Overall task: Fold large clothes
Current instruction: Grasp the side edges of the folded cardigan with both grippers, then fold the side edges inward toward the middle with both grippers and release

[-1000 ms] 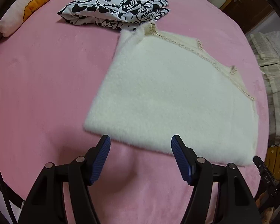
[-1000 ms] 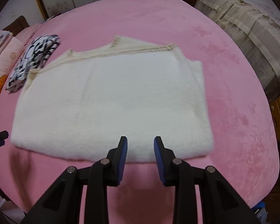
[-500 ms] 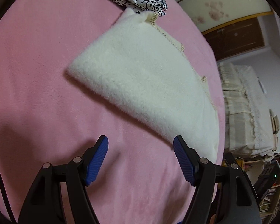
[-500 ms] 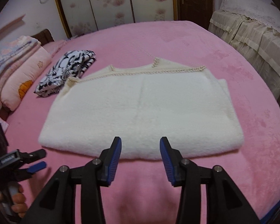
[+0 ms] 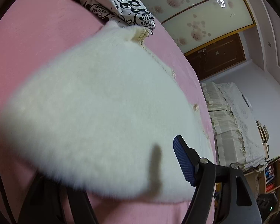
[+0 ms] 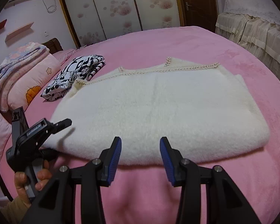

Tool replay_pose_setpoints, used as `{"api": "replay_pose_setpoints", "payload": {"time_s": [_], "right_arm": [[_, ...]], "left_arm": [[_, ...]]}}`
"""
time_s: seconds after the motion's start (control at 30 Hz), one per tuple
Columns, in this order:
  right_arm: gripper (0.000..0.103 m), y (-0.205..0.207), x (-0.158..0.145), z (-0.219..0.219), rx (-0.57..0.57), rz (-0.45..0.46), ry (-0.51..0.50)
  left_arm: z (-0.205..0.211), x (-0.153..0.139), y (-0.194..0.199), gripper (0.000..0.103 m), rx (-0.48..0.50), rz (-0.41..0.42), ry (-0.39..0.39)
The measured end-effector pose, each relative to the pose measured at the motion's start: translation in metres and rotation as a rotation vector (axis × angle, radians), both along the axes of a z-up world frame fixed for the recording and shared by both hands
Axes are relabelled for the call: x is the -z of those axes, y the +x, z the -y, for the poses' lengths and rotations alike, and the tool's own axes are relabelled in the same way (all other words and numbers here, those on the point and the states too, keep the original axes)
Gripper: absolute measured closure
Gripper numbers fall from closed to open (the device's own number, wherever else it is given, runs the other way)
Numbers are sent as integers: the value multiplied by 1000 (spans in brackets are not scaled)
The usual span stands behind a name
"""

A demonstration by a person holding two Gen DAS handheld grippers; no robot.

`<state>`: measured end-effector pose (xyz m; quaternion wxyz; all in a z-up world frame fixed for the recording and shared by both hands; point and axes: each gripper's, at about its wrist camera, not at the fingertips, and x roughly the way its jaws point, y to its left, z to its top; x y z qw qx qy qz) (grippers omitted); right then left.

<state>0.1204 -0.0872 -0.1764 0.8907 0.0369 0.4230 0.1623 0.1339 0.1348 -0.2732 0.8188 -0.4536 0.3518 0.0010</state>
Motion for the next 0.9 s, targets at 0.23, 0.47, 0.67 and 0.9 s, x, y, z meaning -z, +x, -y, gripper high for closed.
{"api": "replay_pose_setpoints", "payload": {"time_s": [0.23, 0.47, 0.67, 0.9], "right_arm": [[60, 25, 11, -5, 16, -6, -57], [87, 56, 14, -31, -15, -20, -160], [97, 95, 33, -60, -85, -28, -230], [97, 108, 61, -52, -168, -106, -176]], "left_arm": [[-4, 6, 13, 50, -110, -73, 14], [5, -23, 9, 82, -115, -83, 91], [28, -66, 10, 83, -98, -56, 270], [62, -106, 11, 84, -62, 22, 440]]}}
